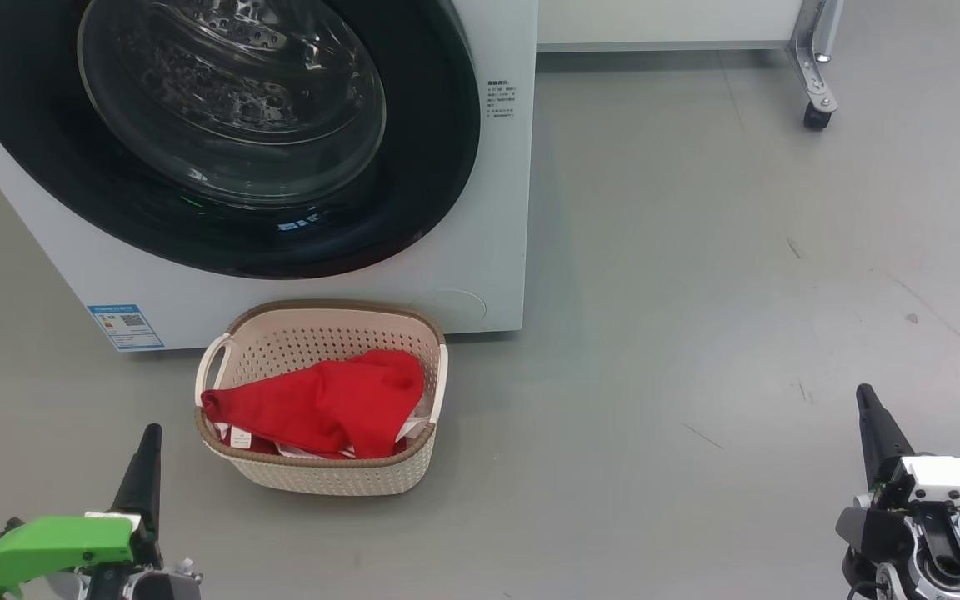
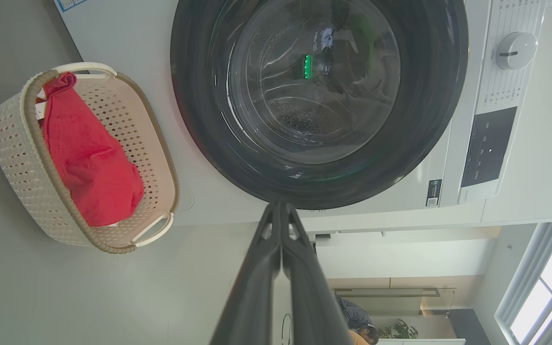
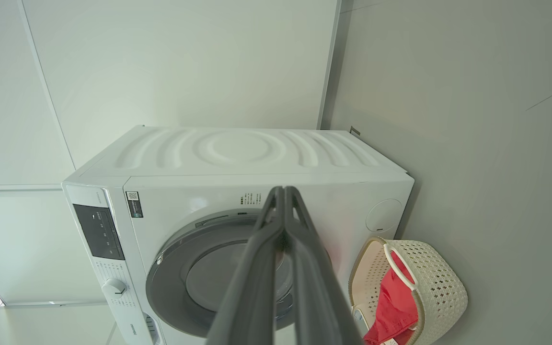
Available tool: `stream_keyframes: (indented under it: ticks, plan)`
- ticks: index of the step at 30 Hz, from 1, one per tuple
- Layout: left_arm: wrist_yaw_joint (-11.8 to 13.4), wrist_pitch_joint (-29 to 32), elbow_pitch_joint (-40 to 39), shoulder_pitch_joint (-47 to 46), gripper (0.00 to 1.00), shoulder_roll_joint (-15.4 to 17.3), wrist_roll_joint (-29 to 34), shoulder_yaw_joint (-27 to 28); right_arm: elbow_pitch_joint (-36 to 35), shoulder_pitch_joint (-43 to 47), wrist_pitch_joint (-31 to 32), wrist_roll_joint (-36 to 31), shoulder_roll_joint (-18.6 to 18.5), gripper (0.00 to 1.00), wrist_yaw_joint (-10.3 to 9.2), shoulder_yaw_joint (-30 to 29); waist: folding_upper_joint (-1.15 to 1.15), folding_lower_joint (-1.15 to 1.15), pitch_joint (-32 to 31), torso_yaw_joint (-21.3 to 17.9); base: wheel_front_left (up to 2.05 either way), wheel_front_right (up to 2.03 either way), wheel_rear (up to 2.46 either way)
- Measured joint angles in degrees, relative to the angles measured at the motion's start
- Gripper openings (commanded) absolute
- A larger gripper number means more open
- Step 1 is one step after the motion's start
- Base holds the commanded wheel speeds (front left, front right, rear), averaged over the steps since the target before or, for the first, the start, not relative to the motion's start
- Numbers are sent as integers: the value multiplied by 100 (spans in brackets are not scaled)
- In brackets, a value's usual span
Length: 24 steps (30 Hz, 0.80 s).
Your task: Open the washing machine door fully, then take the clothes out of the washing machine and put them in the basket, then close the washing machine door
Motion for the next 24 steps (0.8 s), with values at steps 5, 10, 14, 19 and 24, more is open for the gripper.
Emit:
stream_keyframes:
  ticks: [5, 10, 14, 19, 24]
  plan:
    - [0, 0, 0, -1, 0, 0, 0, 0, 0, -1, 0, 0, 0, 0, 0, -1, 0, 0, 0, 0, 0, 0, 0]
    - [0, 0, -1, -1, 0, 0, 0, 0, 0, -1, 1, 0, 1, 0, 0, -1, 0, 0, 0, 0, 0, 0, 0]
    - [0, 0, -1, -1, 0, 0, -1, 0, 0, -2, 1, 0, 1, 0, 0, -2, 0, 0, 0, 0, 0, 0, 0]
    - [0, 0, -1, -1, 0, 0, 0, 0, 0, -2, 1, 0, 1, 0, 0, -2, 0, 0, 0, 0, 0, 0, 0]
    - [0, 0, -1, -1, 0, 0, -1, 0, 0, -3, 1, 0, 2, 0, 0, -3, 0, 0, 0, 0, 0, 0, 0]
